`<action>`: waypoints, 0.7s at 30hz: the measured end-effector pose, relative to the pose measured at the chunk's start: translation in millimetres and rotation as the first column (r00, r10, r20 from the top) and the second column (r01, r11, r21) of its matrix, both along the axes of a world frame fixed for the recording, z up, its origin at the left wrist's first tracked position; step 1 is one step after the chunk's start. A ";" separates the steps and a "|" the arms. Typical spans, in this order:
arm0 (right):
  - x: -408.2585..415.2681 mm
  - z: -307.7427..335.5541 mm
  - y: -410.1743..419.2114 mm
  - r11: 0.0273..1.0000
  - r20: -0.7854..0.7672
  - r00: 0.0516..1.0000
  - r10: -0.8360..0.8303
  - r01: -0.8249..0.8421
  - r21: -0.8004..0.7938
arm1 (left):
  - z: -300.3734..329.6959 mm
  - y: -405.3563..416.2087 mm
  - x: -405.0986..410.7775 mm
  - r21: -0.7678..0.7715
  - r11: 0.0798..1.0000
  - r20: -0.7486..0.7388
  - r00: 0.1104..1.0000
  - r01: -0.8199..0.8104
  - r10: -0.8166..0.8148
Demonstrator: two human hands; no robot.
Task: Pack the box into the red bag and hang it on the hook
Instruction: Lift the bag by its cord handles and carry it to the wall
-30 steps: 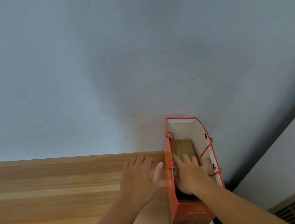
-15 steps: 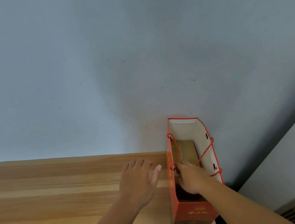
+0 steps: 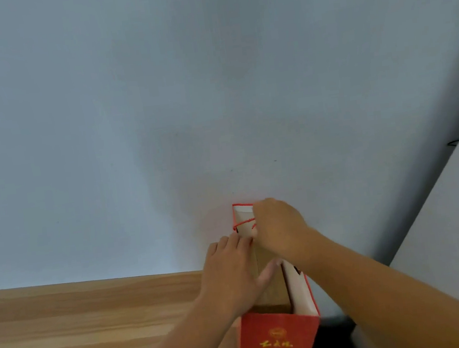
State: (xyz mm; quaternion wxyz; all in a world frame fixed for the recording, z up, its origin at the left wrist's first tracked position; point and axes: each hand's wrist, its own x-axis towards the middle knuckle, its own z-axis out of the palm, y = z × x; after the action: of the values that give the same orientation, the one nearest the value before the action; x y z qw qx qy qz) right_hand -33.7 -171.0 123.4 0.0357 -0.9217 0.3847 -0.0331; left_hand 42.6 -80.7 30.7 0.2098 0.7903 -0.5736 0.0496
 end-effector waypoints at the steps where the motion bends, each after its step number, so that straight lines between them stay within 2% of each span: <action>1: 0.7 4.0 1.2 1.000 0.017 1.000 -0.018 0.018 -0.008 | 6.7 -4.9 -4.0 -0.004 1.000 -0.027 1.000 0.003 -0.003; 6: -0.4 10.9 9.3 0.996 0.072 0.995 -0.072 0.069 0.053 | 20.2 -22.4 -22.4 0.034 0.996 -0.212 0.973 -0.081 0.086; 13: -2.2 13.3 3.2 0.974 0.106 0.984 -0.143 0.121 0.189 | 27.8 -21.0 -36.2 -0.085 0.977 -0.369 0.917 -0.193 0.149; 16: -15.0 15.4 -3.0 0.949 0.103 0.988 -0.119 0.083 0.303 | 28.8 -16.5 -26.8 -0.116 0.978 -0.314 0.941 -0.172 0.128; 21: -45.6 16.4 -15.3 0.841 0.071 0.997 0.005 -0.043 0.539 | 40.5 -14.6 -6.3 -0.023 0.999 -0.236 0.971 0.027 -0.032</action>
State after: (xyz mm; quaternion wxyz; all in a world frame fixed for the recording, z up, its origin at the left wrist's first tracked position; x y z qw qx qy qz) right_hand -79.3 -186.3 139.7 0.3070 -0.8775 0.3654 0.0465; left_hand 36.2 -95.3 71.2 0.2851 0.7798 -0.5557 -0.0422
